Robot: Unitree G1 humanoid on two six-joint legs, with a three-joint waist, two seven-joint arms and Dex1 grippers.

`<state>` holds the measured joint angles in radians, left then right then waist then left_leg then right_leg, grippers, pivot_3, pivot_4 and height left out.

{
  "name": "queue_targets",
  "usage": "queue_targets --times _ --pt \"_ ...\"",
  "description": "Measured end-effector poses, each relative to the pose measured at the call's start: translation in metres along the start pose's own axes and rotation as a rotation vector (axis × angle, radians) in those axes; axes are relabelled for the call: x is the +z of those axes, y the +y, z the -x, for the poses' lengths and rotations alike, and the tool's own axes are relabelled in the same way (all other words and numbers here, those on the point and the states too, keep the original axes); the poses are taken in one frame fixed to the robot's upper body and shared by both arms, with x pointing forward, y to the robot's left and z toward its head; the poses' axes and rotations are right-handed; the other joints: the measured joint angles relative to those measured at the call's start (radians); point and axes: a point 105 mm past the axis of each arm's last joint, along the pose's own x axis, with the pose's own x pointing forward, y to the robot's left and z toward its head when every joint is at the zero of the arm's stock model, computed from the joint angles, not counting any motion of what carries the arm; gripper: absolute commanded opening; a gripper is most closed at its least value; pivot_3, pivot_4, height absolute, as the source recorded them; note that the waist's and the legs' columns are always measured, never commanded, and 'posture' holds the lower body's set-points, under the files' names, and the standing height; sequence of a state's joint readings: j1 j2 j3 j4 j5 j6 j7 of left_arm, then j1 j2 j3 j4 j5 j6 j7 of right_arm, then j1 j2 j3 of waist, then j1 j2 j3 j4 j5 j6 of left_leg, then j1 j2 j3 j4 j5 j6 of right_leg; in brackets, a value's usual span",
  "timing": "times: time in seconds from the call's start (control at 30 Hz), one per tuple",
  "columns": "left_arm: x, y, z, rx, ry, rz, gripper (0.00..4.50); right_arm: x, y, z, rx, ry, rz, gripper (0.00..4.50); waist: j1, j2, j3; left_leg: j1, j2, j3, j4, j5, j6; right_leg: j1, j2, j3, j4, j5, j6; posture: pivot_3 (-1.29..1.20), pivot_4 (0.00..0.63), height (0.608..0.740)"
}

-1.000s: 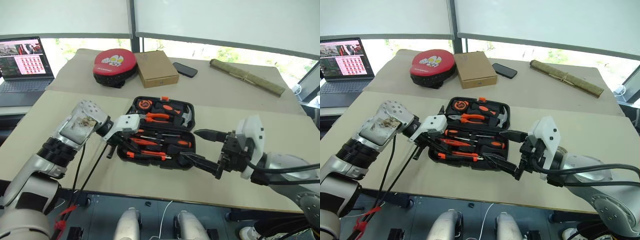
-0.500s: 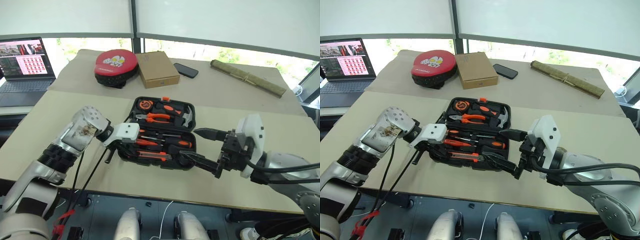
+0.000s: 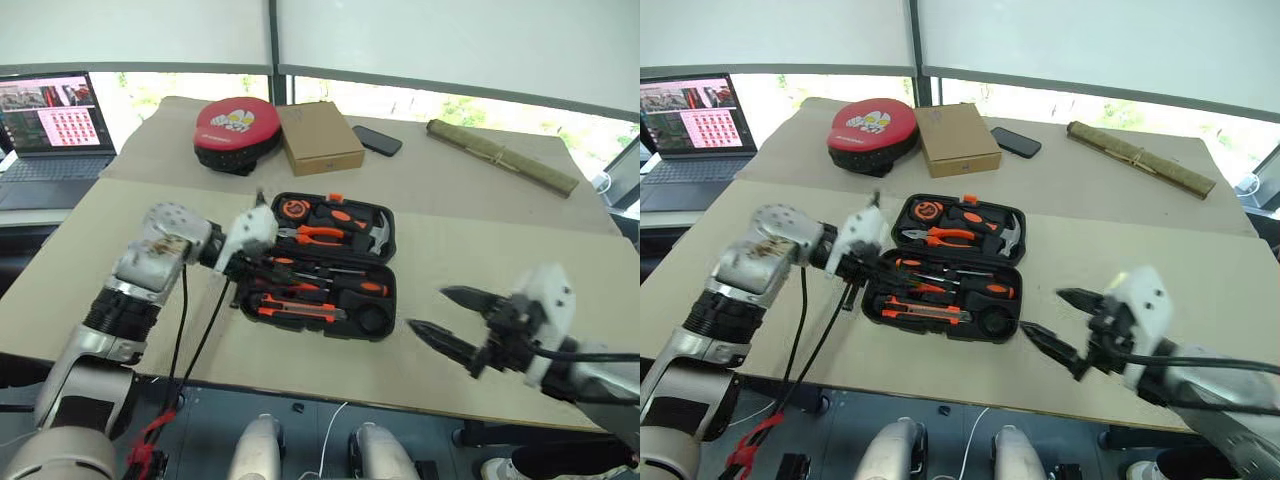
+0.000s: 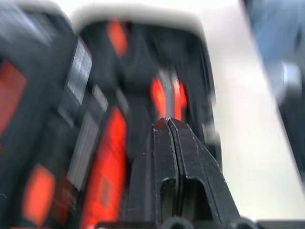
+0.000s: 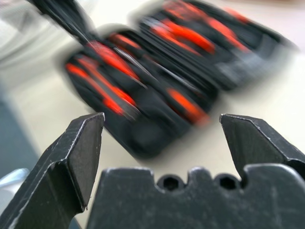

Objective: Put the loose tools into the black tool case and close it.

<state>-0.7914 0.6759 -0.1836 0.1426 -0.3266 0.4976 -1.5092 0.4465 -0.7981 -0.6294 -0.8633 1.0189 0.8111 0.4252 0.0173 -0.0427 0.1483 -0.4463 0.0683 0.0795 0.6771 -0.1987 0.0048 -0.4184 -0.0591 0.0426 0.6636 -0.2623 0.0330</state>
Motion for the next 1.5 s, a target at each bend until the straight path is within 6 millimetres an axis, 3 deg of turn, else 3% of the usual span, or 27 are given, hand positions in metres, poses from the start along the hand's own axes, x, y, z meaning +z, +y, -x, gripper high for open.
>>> queue_targets --times 0.03,0.07,0.2,0.3,0.33,0.53,0.7,0.87,1.0,1.17,1.43,1.47,1.5 --pt "0.004 -0.001 0.003 -0.002 -0.034 0.022 1.58 -0.010 -0.008 0.014 -0.062 0.027 -0.033 4.50 -0.002 0.000 0.000 0.001 0.000 0.000 0.000 0.000 0.000 0.001 0.000 0.000 0.000 0.000 0.000 0.00 0.150 0.740" --pt "0.008 -0.001 0.003 -0.005 -0.057 0.030 1.71 -0.013 -0.013 0.023 -0.100 0.033 -0.042 4.50 -0.004 0.001 0.000 0.001 0.000 0.000 0.000 0.000 0.000 0.001 0.000 0.000 0.000 0.000 0.000 0.00 0.150 0.740" --pt "0.026 -0.001 0.002 -0.026 -0.177 0.057 3.36 -0.036 -0.039 0.079 -0.297 0.111 -0.102 4.50 -0.008 0.001 0.000 0.004 0.000 0.001 0.000 0.000 0.000 0.003 0.000 0.001 -0.002 -0.004 0.005 0.00 0.150 0.740" --pt "0.034 -0.002 -0.001 -0.040 -0.203 0.037 4.45 -0.034 -0.051 0.095 -0.350 0.110 -0.086 4.50 -0.019 0.001 0.000 0.008 0.001 0.001 -0.001 0.000 0.000 0.008 0.000 0.001 -0.004 -0.004 0.004 0.00 0.150 0.740" --pt "0.035 -0.003 -0.002 -0.045 -0.204 0.031 4.45 -0.034 -0.053 0.095 -0.344 0.111 -0.077 4.50 -0.023 0.001 0.000 0.010 0.001 0.001 -0.002 0.000 0.000 0.010 0.000 0.001 -0.004 -0.005 0.003 0.00 0.150 0.740" --pt "0.041 -0.010 -0.011 -0.082 -0.207 -0.008 4.45 -0.025 -0.066 0.071 -0.291 0.110 -0.001 4.50 -0.030 0.003 0.000 0.011 0.000 0.000 -0.002 0.000 0.000 0.012 0.000 0.001 -0.006 -0.002 -0.002 0.00 0.150 0.740" --pt "0.043 -0.016 -0.021 -0.100 -0.193 -0.051 4.45 -0.021 -0.073 0.014 -0.172 0.144 0.092 4.50 -0.031 0.003 0.001 0.011 -0.001 0.000 -0.002 0.000 0.000 0.012 0.000 0.002 -0.007 -0.001 -0.001 0.00 0.150 0.740" --pt "0.040 -0.021 -0.023 -0.109 -0.164 -0.074 4.45 -0.031 -0.086 -0.021 -0.159 0.196 0.112 4.50 -0.022 0.004 0.001 0.010 -0.001 0.000 -0.003 0.000 0.000 0.012 0.000 0.001 -0.008 -0.002 0.000 0.00 0.150 0.740" --pt "0.037 -0.023 -0.023 -0.103 -0.152 -0.074 4.45 -0.040 -0.094 -0.033 -0.173 0.229 0.107 4.50 -0.015 0.004 0.001 0.009 -0.002 0.000 -0.003 0.000 0.000 0.012 0.000 0.001 -0.008 -0.002 0.001 0.00 0.150 0.740" --pt "0.036 -0.021 -0.021 -0.084 -0.143 -0.073 4.50 -0.052 -0.106 -0.052 -0.215 0.252 0.079 3.17 -0.017 0.004 0.001 0.009 -0.001 0.001 -0.002 0.000 0.001 0.012 0.000 0.001 -0.008 -0.002 0.001 0.00 0.150 0.740" --pt "0.040 -0.015 -0.019 -0.065 -0.141 -0.080 4.50 -0.064 -0.105 -0.066 -0.199 0.252 0.064 0.33 -0.016 0.004 0.001 0.009 -0.001 0.001 -0.003 0.000 0.001 0.012 0.000 0.001 -0.008 -0.001 0.001 0.00 0.150 0.740" --pt "0.041 -0.015 -0.019 -0.063 -0.140 -0.085 4.50 -0.063 -0.105 -0.067 -0.200 0.248 0.067 0.03 -0.017 0.004 0.001 0.009 -0.001 0.001 -0.003 0.000 0.001 0.012 0.000 0.001 -0.008 -0.001 0.001 0.00 0.150 0.740" --pt "0.041 -0.014 -0.019 -0.063 -0.140 -0.086 4.50 -0.063 -0.105 -0.066 -0.201 0.248 0.070 0.03 -0.017 0.004 0.001 0.009 -0.001 0.001 -0.003 -0.001 0.001 0.012 0.000 0.001 -0.007 -0.001 0.001 0.00 0.150 0.740"
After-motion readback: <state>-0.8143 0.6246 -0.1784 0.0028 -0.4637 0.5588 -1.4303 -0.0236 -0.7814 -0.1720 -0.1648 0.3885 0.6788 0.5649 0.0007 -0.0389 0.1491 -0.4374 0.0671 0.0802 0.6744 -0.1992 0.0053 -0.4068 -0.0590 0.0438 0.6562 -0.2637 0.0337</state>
